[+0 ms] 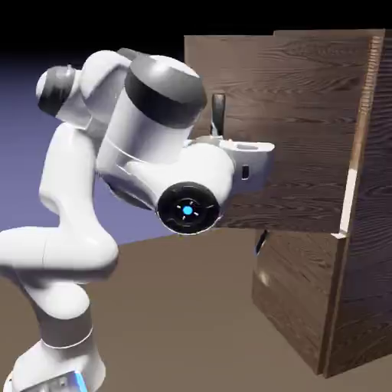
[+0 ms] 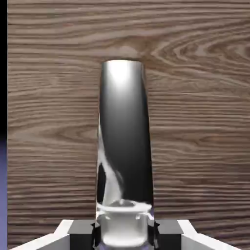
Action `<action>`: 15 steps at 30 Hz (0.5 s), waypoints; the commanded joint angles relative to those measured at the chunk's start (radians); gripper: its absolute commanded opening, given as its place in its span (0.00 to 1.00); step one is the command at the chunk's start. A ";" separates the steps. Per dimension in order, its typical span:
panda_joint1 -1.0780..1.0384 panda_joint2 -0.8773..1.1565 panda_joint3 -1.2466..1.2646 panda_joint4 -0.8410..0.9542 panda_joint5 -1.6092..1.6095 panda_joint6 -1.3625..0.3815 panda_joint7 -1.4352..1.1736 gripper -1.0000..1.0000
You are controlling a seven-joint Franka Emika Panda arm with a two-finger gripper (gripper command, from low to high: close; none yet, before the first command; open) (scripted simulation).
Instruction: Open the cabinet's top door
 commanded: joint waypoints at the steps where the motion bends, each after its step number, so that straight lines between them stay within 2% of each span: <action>1: -0.011 0.036 0.017 0.031 -0.031 -0.002 -0.021 0.00; 15: -0.045 0.544 0.236 0.418 -0.369 0.070 -0.080 0.00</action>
